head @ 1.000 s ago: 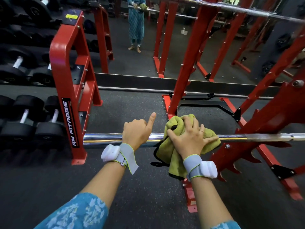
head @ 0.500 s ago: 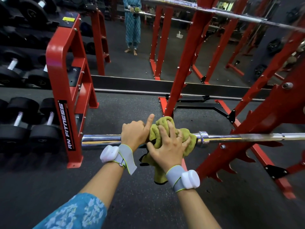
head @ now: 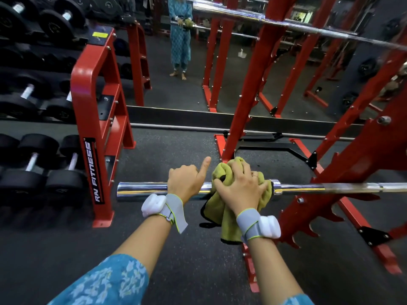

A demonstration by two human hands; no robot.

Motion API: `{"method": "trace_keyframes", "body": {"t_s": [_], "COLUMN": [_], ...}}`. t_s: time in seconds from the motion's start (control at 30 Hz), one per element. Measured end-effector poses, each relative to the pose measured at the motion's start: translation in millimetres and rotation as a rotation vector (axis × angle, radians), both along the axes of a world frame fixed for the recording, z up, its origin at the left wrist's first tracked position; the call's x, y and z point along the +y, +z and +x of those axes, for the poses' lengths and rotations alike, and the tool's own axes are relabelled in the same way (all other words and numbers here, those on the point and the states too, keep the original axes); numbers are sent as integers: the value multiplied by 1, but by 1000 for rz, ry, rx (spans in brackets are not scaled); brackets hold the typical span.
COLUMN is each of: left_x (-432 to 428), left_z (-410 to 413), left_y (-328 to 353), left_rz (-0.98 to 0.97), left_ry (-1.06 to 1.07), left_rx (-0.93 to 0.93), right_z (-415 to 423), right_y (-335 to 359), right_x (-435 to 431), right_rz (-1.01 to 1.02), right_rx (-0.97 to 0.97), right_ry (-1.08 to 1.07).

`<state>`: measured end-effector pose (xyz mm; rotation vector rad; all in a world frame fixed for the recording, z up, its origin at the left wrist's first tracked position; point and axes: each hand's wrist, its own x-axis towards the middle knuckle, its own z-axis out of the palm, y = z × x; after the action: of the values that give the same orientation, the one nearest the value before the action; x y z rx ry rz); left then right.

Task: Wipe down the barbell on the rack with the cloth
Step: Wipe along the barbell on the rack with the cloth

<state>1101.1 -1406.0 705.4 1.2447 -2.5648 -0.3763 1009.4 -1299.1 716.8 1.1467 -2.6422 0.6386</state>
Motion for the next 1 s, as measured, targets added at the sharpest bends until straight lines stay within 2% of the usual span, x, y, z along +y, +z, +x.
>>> {"method": "trace_keyframes", "body": {"t_s": [0.07, 0.17, 0.33, 0.5, 0.7, 0.87, 1.0], "left_x": [-1, -2, -6, -3, 4, 3, 12], "left_z": [-1, 1, 3, 6, 13, 20, 33], "left_y": [0, 2, 7, 14, 19, 31, 52], "left_rz": [17, 100, 238, 338, 370, 468, 454], "left_ry": [9, 29, 36, 66, 67, 95, 101], "left_rx": [17, 144, 309, 433, 442, 430, 476], "right_z": [5, 8, -2, -4, 0, -1, 1], "right_y": [-2, -3, 11, 16, 28, 41, 56], "right_x": [2, 3, 8, 9, 8, 15, 26], "right_rz": [-27, -73, -229, -213, -205, -289, -364], "right_rx": [42, 46, -233, -315, -408, -532, -599], "right_ry": [22, 70, 105, 114, 92, 94, 86]}}
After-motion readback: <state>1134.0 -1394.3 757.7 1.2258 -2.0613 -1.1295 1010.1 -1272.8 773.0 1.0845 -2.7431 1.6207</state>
